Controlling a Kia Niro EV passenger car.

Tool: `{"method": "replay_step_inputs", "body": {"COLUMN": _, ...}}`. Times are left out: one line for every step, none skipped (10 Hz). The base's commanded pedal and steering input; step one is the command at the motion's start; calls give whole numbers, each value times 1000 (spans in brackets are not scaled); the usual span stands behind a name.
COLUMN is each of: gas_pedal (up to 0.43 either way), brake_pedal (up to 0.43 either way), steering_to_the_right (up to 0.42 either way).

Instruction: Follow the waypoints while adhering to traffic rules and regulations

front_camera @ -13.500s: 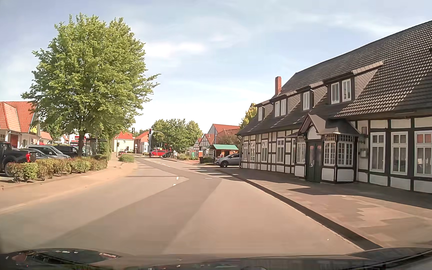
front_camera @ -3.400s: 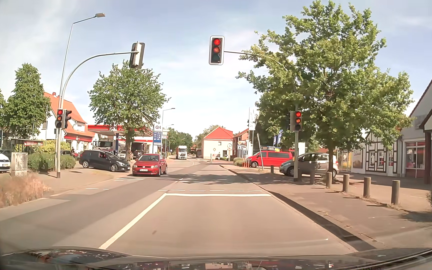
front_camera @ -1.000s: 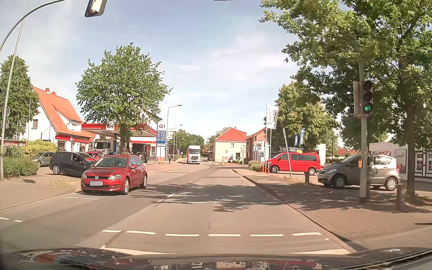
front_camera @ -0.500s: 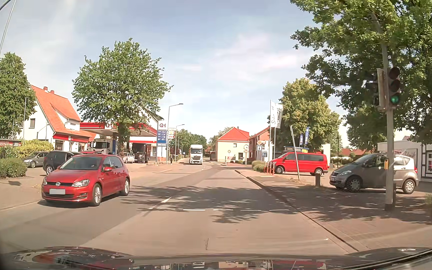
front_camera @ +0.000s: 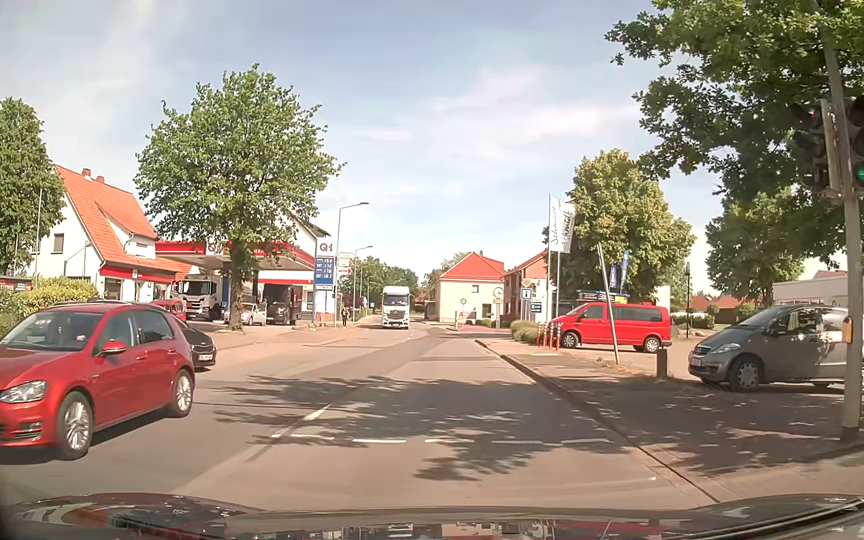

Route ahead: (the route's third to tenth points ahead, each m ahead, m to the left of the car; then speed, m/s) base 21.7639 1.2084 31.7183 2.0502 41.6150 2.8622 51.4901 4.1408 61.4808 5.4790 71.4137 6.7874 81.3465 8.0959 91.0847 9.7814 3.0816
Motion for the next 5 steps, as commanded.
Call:
{"method": "replay_step_inputs", "body": {"gas_pedal": 130, "brake_pedal": 0, "steering_to_the_right": -21}}
{"method": "replay_step_inputs", "body": {"gas_pedal": 138, "brake_pedal": 0, "steering_to_the_right": -19}}
{"method": "replay_step_inputs", "body": {"gas_pedal": 150, "brake_pedal": 0, "steering_to_the_right": -18}}
{"method": "replay_step_inputs", "body": {"gas_pedal": 169, "brake_pedal": 0, "steering_to_the_right": -18}}
{"method": "replay_step_inputs", "body": {"gas_pedal": 209, "brake_pedal": 0, "steering_to_the_right": -17}}
